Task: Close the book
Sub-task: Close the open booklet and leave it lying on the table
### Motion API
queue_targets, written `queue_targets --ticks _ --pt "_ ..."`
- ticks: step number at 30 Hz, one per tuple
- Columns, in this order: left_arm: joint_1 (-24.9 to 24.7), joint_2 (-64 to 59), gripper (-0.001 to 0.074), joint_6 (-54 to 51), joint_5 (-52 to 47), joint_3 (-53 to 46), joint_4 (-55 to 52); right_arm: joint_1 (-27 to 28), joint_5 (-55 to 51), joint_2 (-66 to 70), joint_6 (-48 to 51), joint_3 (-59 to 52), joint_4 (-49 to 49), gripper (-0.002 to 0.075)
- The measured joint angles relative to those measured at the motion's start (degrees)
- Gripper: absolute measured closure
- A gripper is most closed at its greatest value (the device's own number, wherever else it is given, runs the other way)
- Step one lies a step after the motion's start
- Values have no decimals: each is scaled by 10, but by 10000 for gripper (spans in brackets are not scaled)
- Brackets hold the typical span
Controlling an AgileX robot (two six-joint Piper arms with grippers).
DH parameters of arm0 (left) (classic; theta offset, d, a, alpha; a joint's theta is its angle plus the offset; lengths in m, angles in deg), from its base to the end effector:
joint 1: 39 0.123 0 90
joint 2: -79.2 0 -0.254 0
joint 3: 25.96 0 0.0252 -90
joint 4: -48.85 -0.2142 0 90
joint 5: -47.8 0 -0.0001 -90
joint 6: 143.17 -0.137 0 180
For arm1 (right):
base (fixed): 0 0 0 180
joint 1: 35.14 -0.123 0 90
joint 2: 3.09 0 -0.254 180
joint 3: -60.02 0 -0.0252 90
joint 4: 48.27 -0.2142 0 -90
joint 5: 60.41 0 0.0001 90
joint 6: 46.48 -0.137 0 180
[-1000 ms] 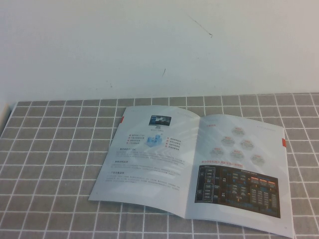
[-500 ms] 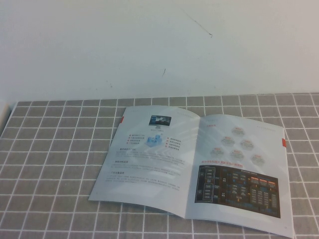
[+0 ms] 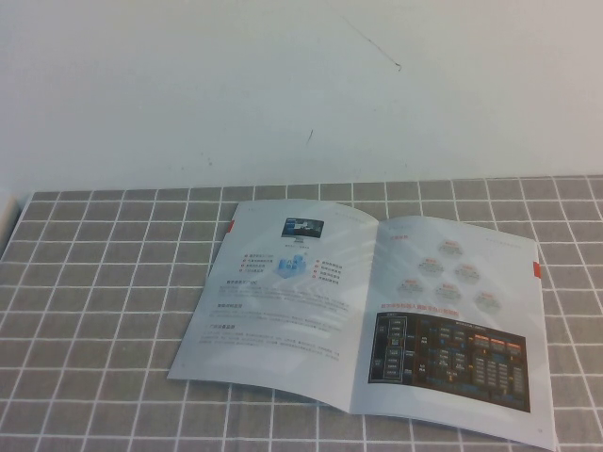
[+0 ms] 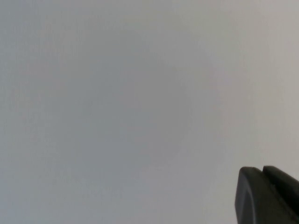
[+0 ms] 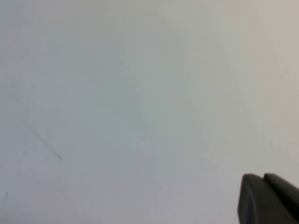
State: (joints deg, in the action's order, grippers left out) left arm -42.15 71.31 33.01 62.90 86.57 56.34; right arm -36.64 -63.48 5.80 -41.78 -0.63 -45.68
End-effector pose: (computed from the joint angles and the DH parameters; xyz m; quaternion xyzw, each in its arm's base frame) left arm 0.0685 0.0009 0.3040 -0.0158 0.5028 -0.0410 0.8633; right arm 0.0717 0.0015 0.3016 -0.0444 0.5904 -0.0414 0.8048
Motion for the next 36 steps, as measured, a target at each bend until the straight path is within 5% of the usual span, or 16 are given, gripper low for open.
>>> queue_targets --ticks 7,14,25,36 --pt "0 -82 739 -15 -137 133 2 0 -236 143 20 168 -74 728" --pt "0 -292 739 -15 -261 231 4 0 -386 354 195 279 -208 728" --pt "-12 -623 739 -67 -409 414 93 0 -385 684 452 330 -417 728" --pt "-95 -827 739 -107 -409 466 130 -63 -281 863 499 359 -443 728"
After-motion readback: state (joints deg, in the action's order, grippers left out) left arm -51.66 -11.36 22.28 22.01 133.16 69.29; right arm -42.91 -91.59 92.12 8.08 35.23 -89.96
